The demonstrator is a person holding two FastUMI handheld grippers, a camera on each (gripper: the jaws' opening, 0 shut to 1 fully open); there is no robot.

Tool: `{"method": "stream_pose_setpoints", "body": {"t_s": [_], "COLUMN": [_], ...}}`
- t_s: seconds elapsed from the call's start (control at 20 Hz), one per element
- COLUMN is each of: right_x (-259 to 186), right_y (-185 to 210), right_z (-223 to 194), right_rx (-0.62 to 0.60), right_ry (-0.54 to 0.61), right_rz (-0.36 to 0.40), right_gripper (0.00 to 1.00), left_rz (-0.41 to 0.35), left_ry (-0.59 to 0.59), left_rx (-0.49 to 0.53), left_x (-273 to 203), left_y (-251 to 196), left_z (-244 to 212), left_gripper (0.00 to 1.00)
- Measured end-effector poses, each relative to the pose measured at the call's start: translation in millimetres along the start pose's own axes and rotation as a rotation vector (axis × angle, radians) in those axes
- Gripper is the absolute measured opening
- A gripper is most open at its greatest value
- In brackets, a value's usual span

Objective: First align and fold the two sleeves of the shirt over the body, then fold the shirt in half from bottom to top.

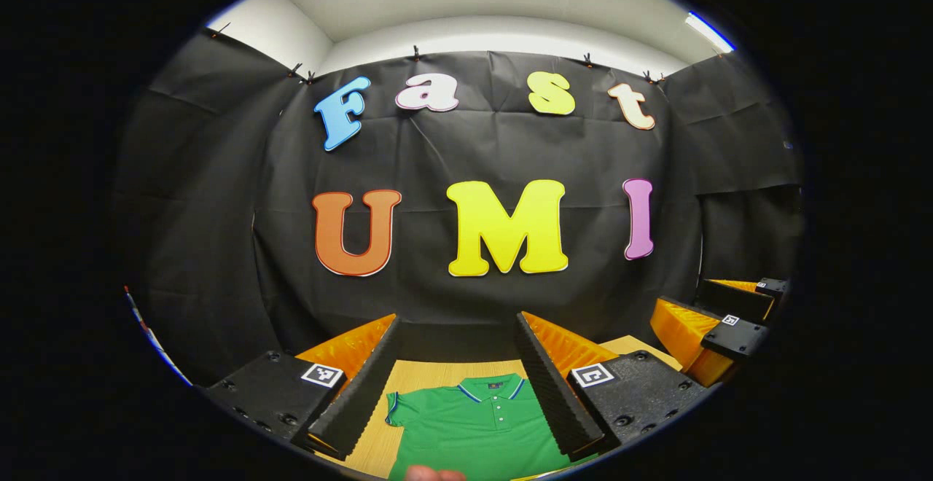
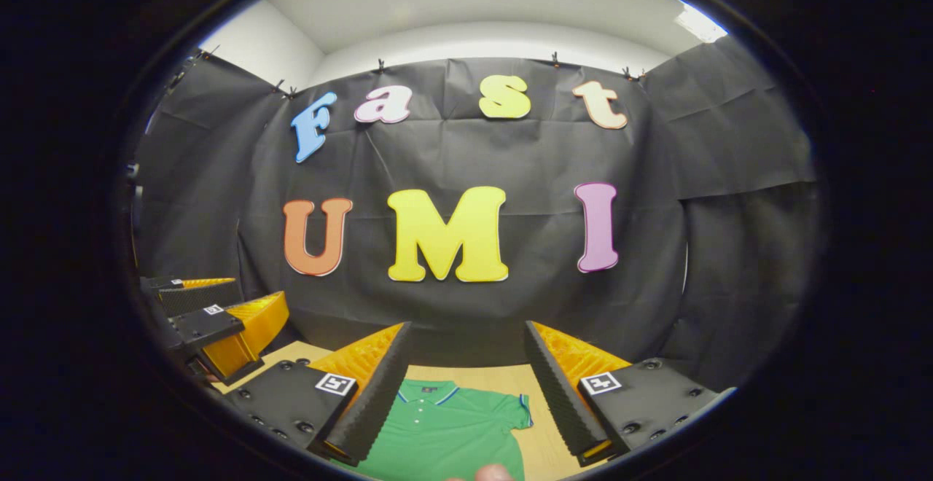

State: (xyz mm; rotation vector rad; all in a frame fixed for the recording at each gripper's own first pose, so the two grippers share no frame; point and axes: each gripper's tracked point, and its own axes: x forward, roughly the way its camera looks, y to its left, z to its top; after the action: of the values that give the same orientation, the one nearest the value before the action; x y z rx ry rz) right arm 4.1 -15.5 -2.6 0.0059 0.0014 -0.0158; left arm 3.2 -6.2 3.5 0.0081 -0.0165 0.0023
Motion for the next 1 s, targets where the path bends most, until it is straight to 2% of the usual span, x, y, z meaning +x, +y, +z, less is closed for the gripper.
{"method": "stream_pose_setpoints", "body": {"t_s": [0.55,1.0], "right_x": [-1,17], "right_y": [-28,-55], "right_z": [-20,-68], "right_rx": [-0.023,-0.065], "right_ry": [0.042,0.155], "right_rz": [-0.025,-0.010], "right_gripper": [0.94,0.94], "left_rz": [-0.044,-0.075], "left_ry": [0.027,0.076], "left_rx": [0.014,0.024], "left_x": [0,-5], "left_y": [-20,-37], "left_z": [-17,-40], "left_gripper": [0.98,0.98]}}
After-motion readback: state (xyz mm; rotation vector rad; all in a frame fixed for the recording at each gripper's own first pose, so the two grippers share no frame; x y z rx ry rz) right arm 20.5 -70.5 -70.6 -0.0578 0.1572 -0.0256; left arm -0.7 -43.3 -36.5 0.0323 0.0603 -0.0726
